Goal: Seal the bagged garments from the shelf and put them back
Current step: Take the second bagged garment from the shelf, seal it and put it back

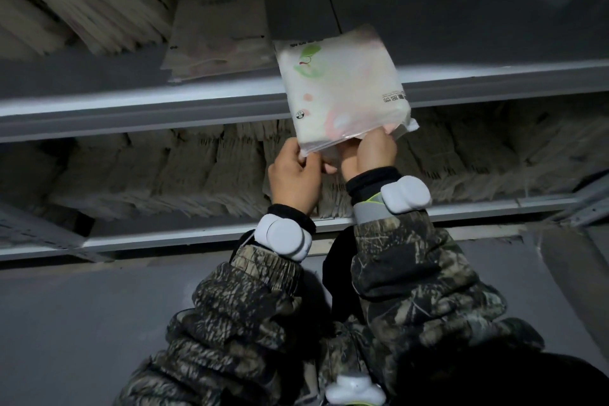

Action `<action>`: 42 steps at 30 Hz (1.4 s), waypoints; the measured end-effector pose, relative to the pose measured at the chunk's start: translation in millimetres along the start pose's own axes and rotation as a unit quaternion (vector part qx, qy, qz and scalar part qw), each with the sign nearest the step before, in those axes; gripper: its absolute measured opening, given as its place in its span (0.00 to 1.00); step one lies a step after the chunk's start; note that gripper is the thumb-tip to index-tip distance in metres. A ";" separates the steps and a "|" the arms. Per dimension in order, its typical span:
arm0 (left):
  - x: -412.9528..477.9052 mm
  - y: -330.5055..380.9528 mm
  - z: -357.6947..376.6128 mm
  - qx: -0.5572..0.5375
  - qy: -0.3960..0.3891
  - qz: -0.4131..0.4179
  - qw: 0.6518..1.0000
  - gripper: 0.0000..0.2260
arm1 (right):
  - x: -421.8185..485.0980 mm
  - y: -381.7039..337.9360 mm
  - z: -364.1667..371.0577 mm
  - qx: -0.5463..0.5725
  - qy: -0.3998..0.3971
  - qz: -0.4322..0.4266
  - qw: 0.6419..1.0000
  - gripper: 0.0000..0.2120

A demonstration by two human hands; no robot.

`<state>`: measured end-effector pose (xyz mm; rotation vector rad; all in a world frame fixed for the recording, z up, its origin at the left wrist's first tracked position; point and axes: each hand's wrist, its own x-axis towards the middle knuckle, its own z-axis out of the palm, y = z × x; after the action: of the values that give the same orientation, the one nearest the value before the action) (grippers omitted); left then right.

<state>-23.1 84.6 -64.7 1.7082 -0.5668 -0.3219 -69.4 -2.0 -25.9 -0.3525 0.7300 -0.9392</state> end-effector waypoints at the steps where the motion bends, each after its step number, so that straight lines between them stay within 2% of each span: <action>1: 2.2 -2.6 -1.3 -0.003 0.009 -0.005 1.000 0.03 | -4.8 0.3 -2.9 -0.016 -0.009 0.005 1.000 0.12; 4: 4.8 -3.0 -6.6 0.005 0.057 -0.008 0.998 0.05 | -15.4 0.3 -14.9 -0.183 -0.043 -0.003 0.982 0.09; 7: 5.5 -5.2 -8.4 0.000 0.075 -0.017 0.997 0.13 | -15.1 -3.9 -20.5 -0.322 -0.025 -0.061 0.944 0.10; 12: -0.8 5.2 -10.3 -0.065 0.072 0.004 0.995 0.20 | -10.0 -5.1 -29.0 -0.447 -0.002 -0.176 0.877 0.15; 15: -1.5 7.2 -13.8 -0.069 0.061 0.040 0.995 0.17 | -8.5 -10.8 -35.6 -0.510 0.015 -0.264 0.819 0.12; 18: -0.6 6.3 -18.5 -0.019 0.070 0.075 0.995 0.13 | -10.8 -15.1 -40.8 -0.518 0.012 -0.346 0.782 0.13; 20: -1.7 8.6 -21.6 -0.008 0.075 0.098 0.992 0.11 | -13.6 -17.0 -44.7 -0.502 -0.018 -0.404 0.764 0.15; 22: -3.2 13.2 -24.4 0.003 0.071 0.119 0.990 0.11 | -16.9 -18.9 -48.1 -0.487 -0.050 -0.452 0.746 0.12; 25: -5.7 20.3 -28.3 0.002 0.053 0.138 0.989 0.14 | -21.7 -21.7 -49.0 -0.467 -0.069 -0.505 0.723 0.03; 29: -5.0 35.8 -33.3 0.007 0.042 0.167 0.985 0.15 | -26.4 -26.2 -42.8 -0.443 -0.083 -0.551 0.702 0.06; 33: -6.0 50.4 -39.1 0.016 0.083 0.201 0.976 0.10 | -35.3 -29.4 -33.3 -0.459 -0.085 -0.604 0.646 0.07; 37: -11.2 64.3 -47.2 0.020 0.102 0.242 0.965 0.05 | -45.7 -37.4 -24.8 -0.445 -0.098 -0.620 0.639 0.02; 42: -18.3 81.2 -58.7 0.009 0.130 0.313 0.941 0.06 | -63.9 -47.6 -13.6 -0.418 -0.121 -0.652 0.621 0.02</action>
<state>-24.5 132.5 25.2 1.4643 -0.8746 0.3603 -131.9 24.8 17.8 -2.0190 0.5331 -1.7999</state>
